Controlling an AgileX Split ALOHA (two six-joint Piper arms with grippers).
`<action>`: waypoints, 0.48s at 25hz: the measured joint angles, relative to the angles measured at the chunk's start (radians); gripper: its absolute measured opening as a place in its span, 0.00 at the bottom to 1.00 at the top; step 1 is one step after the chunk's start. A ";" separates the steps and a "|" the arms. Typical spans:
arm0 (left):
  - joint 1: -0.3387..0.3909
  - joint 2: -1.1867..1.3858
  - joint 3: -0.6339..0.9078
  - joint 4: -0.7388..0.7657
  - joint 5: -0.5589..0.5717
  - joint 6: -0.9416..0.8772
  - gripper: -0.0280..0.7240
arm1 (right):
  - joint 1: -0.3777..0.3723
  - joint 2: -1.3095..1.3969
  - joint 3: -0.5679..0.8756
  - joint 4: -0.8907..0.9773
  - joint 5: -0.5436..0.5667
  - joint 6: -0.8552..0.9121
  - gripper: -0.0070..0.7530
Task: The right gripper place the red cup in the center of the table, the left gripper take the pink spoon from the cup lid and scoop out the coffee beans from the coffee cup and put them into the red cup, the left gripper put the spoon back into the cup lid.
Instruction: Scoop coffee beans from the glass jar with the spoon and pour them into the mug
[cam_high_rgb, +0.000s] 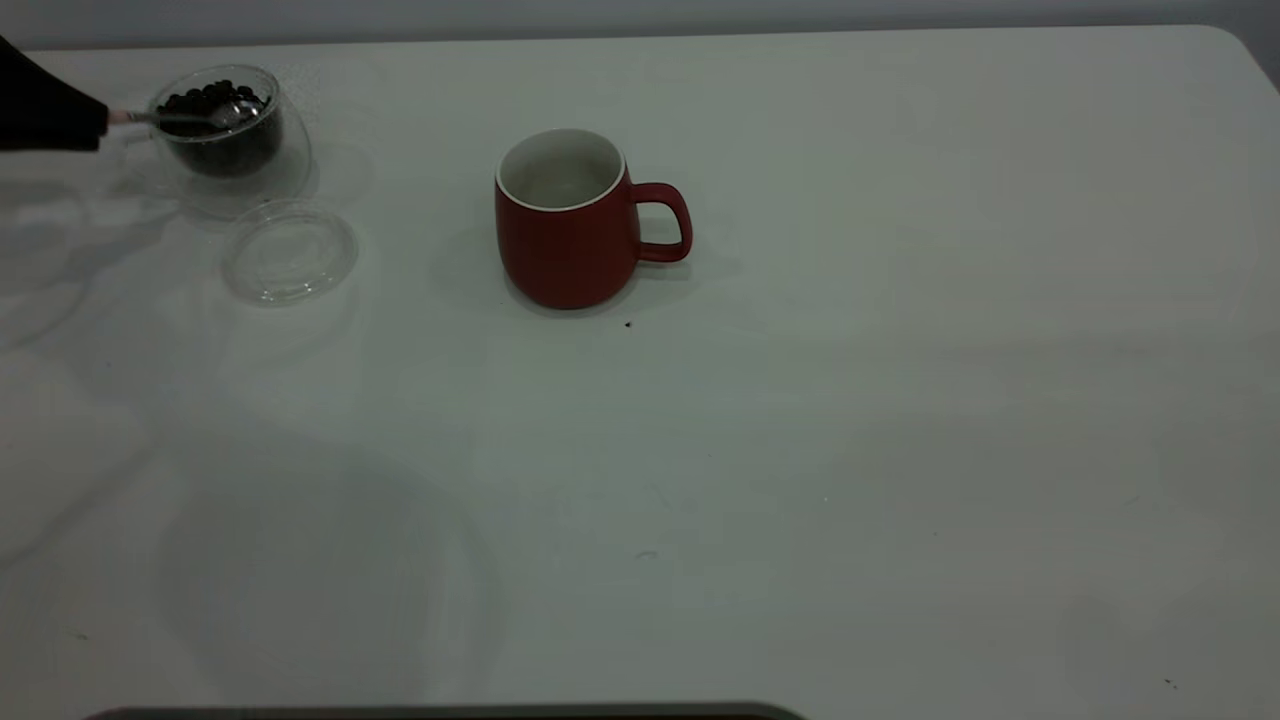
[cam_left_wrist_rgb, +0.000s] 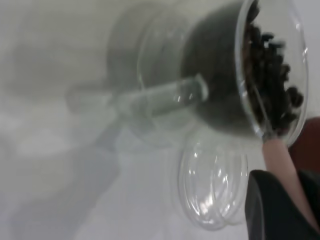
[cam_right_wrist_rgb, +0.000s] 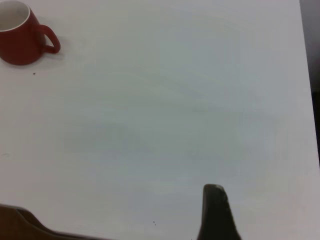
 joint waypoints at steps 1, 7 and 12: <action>0.000 0.002 0.000 -0.002 0.011 -0.003 0.20 | 0.000 0.000 0.000 0.000 0.000 0.000 0.71; 0.000 0.011 -0.003 -0.005 0.029 -0.056 0.20 | 0.000 0.000 0.000 0.000 0.000 0.000 0.71; 0.000 0.012 -0.003 -0.005 0.049 -0.095 0.20 | 0.000 0.000 0.000 0.000 0.000 0.000 0.71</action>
